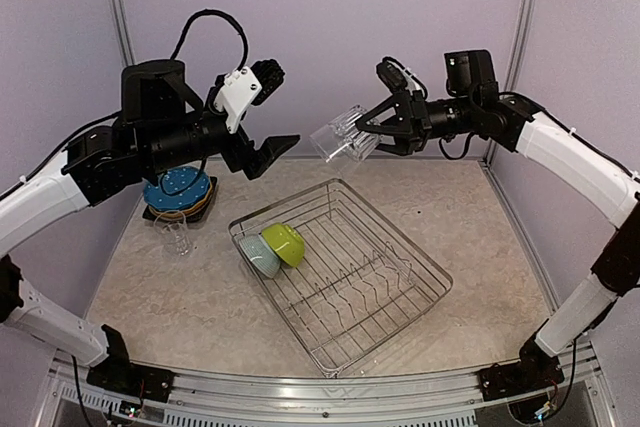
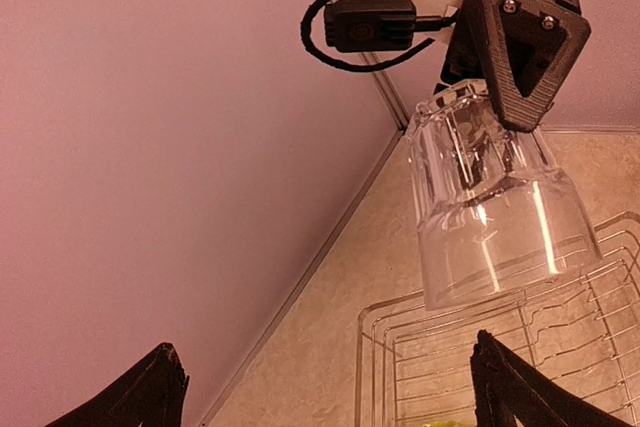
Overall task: Unload the mixed dishes from the dish rack
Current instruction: Pass from the right arm to the left, then place the cup at the center of the board.
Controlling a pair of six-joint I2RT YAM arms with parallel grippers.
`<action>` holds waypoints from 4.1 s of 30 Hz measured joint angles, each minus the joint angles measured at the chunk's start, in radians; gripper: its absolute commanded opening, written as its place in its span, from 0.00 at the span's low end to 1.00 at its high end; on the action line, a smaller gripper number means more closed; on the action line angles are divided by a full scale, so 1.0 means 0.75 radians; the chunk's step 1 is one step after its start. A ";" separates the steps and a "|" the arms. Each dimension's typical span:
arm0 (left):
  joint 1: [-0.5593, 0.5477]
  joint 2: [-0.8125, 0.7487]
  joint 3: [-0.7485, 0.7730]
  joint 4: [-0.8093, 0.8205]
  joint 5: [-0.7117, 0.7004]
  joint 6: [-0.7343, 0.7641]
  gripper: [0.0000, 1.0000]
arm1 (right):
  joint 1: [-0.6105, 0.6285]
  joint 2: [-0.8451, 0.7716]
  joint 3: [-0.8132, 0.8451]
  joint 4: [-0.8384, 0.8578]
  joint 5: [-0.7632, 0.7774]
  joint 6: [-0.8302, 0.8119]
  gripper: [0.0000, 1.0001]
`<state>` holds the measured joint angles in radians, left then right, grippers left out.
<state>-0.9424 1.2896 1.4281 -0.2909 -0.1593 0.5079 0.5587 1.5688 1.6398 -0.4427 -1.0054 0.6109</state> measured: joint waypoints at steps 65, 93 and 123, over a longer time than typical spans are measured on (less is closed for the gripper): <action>0.478 -0.002 0.234 -0.474 -0.303 -0.851 0.00 | -0.176 -0.015 -0.075 0.217 0.005 0.201 0.99; 1.639 -0.026 -0.151 -1.066 0.311 -1.787 0.00 | -0.179 0.032 0.018 -0.180 0.187 -0.190 0.99; 1.676 0.573 -0.241 -0.961 0.483 -1.999 0.05 | -0.179 0.054 0.015 -0.321 0.298 -0.295 0.99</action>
<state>0.3149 1.7195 1.2472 -1.0119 0.2028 -0.9916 0.4244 1.6096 1.6512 -0.6834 -0.7818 0.3897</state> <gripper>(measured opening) 0.044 0.993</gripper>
